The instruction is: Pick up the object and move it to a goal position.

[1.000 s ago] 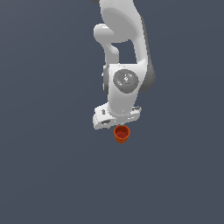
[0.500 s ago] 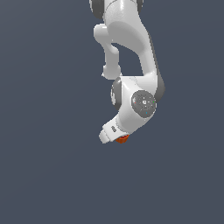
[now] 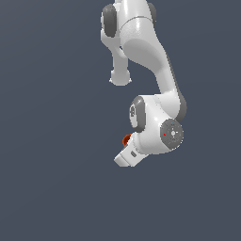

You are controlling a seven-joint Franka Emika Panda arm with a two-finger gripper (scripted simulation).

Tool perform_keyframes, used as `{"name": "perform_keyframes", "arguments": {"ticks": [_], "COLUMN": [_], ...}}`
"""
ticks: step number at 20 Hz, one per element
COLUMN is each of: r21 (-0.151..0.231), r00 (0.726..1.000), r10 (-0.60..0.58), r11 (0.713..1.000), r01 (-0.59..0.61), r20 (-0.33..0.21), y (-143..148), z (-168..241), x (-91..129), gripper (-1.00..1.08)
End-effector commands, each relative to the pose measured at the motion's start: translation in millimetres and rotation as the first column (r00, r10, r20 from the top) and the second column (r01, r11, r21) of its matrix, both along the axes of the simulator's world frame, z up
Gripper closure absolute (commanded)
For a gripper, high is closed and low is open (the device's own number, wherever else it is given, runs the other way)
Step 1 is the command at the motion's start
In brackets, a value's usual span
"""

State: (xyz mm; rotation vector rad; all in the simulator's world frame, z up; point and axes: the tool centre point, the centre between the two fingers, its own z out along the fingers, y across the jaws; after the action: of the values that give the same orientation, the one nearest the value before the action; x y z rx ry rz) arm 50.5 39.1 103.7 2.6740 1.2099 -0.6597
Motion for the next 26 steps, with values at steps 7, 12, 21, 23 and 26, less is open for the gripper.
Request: {"name": "perform_keyframes", "arguments": {"ticks": [7,12,21,23,26], "r21": [-0.017,-0.018,-0.018,-0.018,-0.018], "r00": [0.985,0.976,0.974,0.974,0.974], "r10": [0.133,0.167,0.172,0.172,0.173], "r11": [0.991,0.985,0.984,0.984,0.984], "r01": [-0.136,-0.171,-0.176,-0.177,-0.178], "r20": [-0.108,-0.139,-0.144,-0.145,-0.146], "y": [3.0,3.6,2.5,1.1,-2.2], "z": [-10.0,-12.6,-15.7,-19.0,-26.3], "x": [3.6,3.9,2.5,0.8,-3.1], "gripper": [-0.20,-0.20,-0.20,-0.20,-0.20]}}
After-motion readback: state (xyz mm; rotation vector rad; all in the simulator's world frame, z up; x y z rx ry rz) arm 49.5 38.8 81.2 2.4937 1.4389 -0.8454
